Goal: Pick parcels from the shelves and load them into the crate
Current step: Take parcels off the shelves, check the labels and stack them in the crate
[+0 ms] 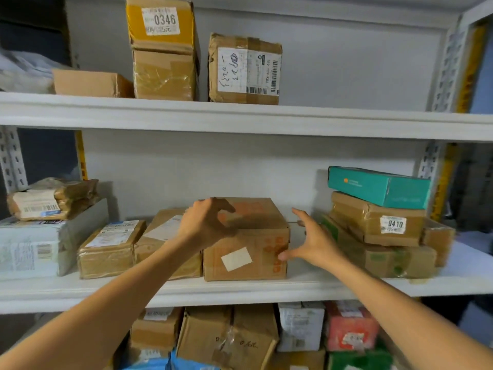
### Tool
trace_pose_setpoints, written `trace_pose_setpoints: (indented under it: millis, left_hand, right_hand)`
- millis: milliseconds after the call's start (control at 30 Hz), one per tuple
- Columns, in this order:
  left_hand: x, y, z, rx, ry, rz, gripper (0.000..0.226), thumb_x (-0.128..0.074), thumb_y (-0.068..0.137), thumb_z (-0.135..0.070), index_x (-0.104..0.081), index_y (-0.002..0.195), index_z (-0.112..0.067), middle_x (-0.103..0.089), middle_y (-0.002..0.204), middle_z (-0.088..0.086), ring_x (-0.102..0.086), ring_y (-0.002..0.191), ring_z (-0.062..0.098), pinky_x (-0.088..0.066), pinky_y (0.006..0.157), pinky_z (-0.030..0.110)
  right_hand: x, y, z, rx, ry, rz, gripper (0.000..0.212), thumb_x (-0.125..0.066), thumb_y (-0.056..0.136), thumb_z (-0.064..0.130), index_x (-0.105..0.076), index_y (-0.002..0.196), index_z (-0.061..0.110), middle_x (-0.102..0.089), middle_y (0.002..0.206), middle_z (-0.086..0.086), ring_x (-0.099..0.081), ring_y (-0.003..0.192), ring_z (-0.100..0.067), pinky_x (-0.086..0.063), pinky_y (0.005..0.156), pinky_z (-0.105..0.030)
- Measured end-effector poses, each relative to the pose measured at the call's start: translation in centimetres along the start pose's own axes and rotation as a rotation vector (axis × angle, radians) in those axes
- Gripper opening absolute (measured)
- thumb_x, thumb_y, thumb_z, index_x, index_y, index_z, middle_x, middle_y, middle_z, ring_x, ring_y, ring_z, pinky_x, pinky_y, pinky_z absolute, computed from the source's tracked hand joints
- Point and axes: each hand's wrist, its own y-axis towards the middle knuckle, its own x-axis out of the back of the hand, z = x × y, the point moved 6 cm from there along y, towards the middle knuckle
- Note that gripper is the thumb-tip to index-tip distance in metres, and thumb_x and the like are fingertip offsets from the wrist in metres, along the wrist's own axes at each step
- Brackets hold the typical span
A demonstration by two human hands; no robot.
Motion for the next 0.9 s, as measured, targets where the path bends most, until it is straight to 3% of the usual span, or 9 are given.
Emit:
trace_pose_setpoints:
  millis: [67,167,300,433,533,633,733,833,900]
  left_hand:
    - [-0.6,0.7,-2.8,-0.087,-0.070,0.022,0.048,-0.084,0.070,-0.037,-0.068,0.115,-0.029,-0.068,0.117,-0.006,-0.063,0.101,0.012,-0.052,0.080,0.025]
    - [-3.1,1.8,-7.7,-0.154,-0.152,0.085,0.051,-0.084,0.070,-0.038,-0.067,0.116,-0.026,-0.069,0.116,-0.006,-0.063,0.095,0.010,-0.054,0.085,0.028]
    - [-7.6,2.3,-14.9,-0.180,-0.272,0.214,0.051,-0.083,0.069,-0.041,-0.064,0.115,-0.028,-0.066,0.116,-0.007,-0.064,0.103,0.014,-0.053,0.093,0.038]
    - [-10.6,3.3,-20.6,-0.188,-0.371,0.214,0.053,-0.083,0.069,-0.037,-0.065,0.117,-0.024,-0.067,0.110,-0.005,-0.064,0.101,0.017,-0.054,0.091,0.039]
    - [-12.2,5.1,-22.8,-0.136,-0.390,0.197,0.058,-0.083,0.070,-0.035,-0.061,0.122,-0.022,-0.066,0.114,-0.003,-0.063,0.103,0.018,-0.054,0.090,0.036]
    - [-12.8,7.9,-23.6,-0.026,-0.427,0.149,0.059,-0.086,0.067,-0.039,-0.064,0.120,-0.023,-0.067,0.112,-0.003,-0.063,0.103,0.017,-0.053,0.091,0.031]
    - [-13.5,10.3,-24.4,0.067,-0.452,0.133,0.066,-0.088,0.064,-0.041,-0.063,0.123,-0.024,-0.068,0.115,-0.001,-0.065,0.103,0.018,-0.051,0.096,0.033]
    - [-14.8,11.8,-25.5,0.146,-0.541,0.104,0.073,-0.086,0.069,-0.033,-0.054,0.133,-0.022,-0.061,0.116,-0.002,-0.060,0.104,0.017,-0.048,0.089,0.027]
    - [-15.7,12.1,-26.4,0.210,-0.747,0.139,0.071,-0.081,0.076,-0.020,-0.047,0.139,-0.018,-0.058,0.113,0.000,-0.059,0.102,0.017,-0.048,0.083,0.025]
  right_hand:
    - [2.9,-1.4,-0.1,0.014,-0.142,-0.051,0.122,-0.092,0.053,0.038,-0.022,0.152,0.027,-0.038,0.151,-0.002,-0.035,0.139,-0.023,-0.035,0.108,-0.041]
    - [8.5,-4.2,-0.9,0.008,-0.280,-0.143,0.109,-0.089,0.057,0.045,-0.032,0.147,0.023,-0.043,0.147,0.002,-0.041,0.135,-0.021,-0.040,0.108,-0.041]
    - [16.8,-8.2,-3.4,-0.043,-0.427,-0.309,0.081,-0.088,0.060,0.045,-0.051,0.128,0.021,-0.058,0.131,0.003,-0.054,0.119,-0.018,-0.042,0.089,-0.027]
    - [23.8,-8.9,-7.8,-0.168,-0.356,-0.428,0.085,-0.088,0.061,0.044,-0.052,0.132,0.012,-0.061,0.128,-0.008,-0.058,0.115,-0.024,-0.050,0.095,-0.043]
    - [26.2,-6.7,-11.3,-0.206,-0.253,-0.431,0.093,-0.088,0.061,0.044,-0.048,0.137,0.007,-0.058,0.131,-0.012,-0.056,0.118,-0.026,-0.048,0.098,-0.039]
    - [27.0,-3.5,-13.7,-0.197,-0.148,-0.401,0.095,-0.088,0.062,0.043,-0.045,0.138,0.009,-0.057,0.132,-0.012,-0.056,0.117,-0.024,-0.047,0.091,-0.031]
    - [27.5,0.1,-15.3,-0.171,-0.108,-0.309,0.098,-0.088,0.062,0.044,-0.041,0.141,0.012,-0.054,0.133,-0.012,-0.056,0.116,-0.024,-0.049,0.094,-0.036]
    - [28.7,3.1,-15.8,-0.123,-0.018,-0.234,0.099,-0.087,0.062,0.046,-0.038,0.144,0.017,-0.052,0.137,-0.007,-0.053,0.121,-0.023,-0.048,0.096,-0.036]
    - [28.8,4.4,-16.1,-0.114,0.036,-0.175,0.093,-0.082,0.066,0.053,-0.040,0.143,0.020,-0.050,0.139,-0.003,-0.052,0.122,-0.021,-0.045,0.096,-0.034]
